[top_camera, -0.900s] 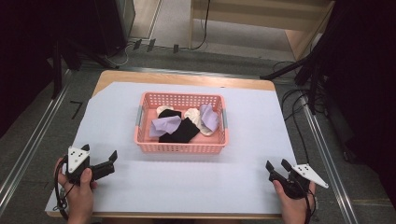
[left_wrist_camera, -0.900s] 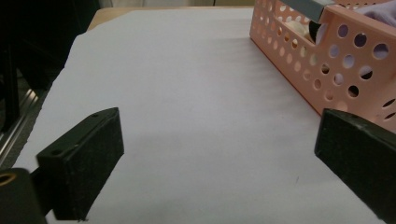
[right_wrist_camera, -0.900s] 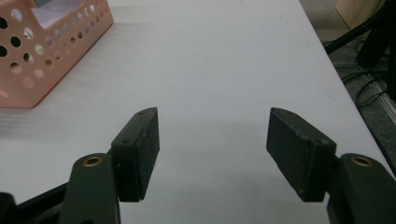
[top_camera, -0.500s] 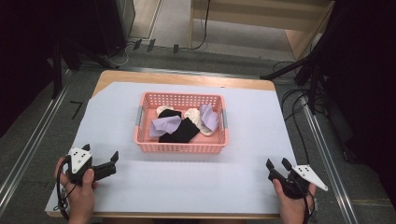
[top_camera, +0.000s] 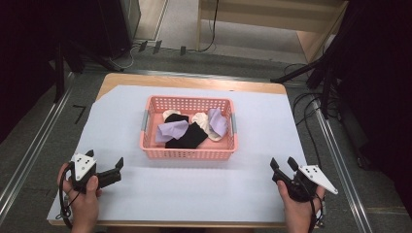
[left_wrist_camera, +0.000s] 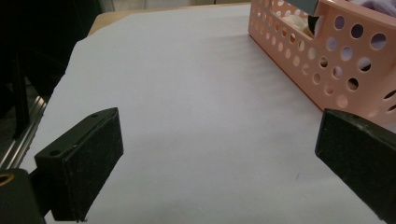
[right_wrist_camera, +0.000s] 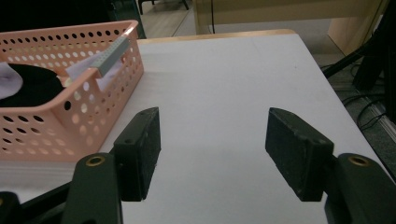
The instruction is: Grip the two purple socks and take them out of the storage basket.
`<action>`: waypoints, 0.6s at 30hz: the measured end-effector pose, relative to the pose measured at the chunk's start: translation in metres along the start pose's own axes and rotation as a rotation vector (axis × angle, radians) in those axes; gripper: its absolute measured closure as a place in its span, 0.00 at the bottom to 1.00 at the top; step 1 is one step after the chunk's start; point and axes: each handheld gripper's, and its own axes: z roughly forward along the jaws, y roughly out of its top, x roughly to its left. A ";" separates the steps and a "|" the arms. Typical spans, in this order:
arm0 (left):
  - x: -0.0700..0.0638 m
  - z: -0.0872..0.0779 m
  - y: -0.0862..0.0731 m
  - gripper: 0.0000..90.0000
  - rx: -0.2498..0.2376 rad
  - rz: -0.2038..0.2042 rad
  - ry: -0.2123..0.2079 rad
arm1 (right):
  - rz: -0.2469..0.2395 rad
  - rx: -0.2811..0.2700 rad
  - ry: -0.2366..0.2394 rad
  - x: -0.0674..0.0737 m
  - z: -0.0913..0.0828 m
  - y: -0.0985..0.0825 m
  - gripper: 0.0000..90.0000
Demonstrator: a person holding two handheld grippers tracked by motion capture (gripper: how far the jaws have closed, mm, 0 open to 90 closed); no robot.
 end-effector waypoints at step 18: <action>0.001 0.001 0.000 0.02 0.011 -0.009 -0.004 | -0.015 0.060 0.064 0.049 0.025 0.031 0.43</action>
